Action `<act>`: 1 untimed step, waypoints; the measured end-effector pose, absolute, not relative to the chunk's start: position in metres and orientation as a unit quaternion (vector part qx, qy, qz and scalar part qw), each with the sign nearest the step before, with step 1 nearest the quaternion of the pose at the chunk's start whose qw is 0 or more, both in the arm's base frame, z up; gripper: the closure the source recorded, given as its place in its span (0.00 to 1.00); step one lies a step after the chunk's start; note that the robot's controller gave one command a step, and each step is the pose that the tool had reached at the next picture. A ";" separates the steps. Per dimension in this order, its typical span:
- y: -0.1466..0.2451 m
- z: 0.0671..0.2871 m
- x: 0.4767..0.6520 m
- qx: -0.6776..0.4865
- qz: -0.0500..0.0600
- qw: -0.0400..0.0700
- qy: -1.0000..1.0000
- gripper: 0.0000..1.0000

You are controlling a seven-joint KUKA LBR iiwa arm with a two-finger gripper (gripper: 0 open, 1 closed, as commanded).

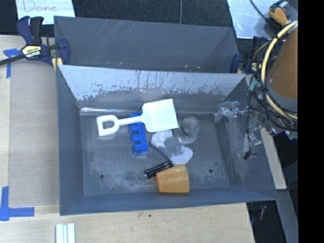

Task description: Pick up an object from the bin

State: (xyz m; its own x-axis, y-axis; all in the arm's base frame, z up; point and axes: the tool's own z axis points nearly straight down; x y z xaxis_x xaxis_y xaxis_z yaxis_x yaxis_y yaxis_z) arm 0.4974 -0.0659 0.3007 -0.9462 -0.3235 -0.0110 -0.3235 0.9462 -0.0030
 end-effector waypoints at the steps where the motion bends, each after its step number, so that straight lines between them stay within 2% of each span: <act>1: -0.028 0.217 0.518 -0.127 -0.002 0.013 0.992 0.00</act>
Offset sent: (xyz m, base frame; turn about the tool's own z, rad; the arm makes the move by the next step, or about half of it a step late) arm 0.0039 0.0410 -0.0306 -0.0001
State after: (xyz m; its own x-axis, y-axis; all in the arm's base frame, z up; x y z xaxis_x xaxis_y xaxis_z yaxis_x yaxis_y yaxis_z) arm 0.5180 -0.0278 0.2167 -0.9675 -0.2515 -0.0251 -0.2515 0.9678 -0.0066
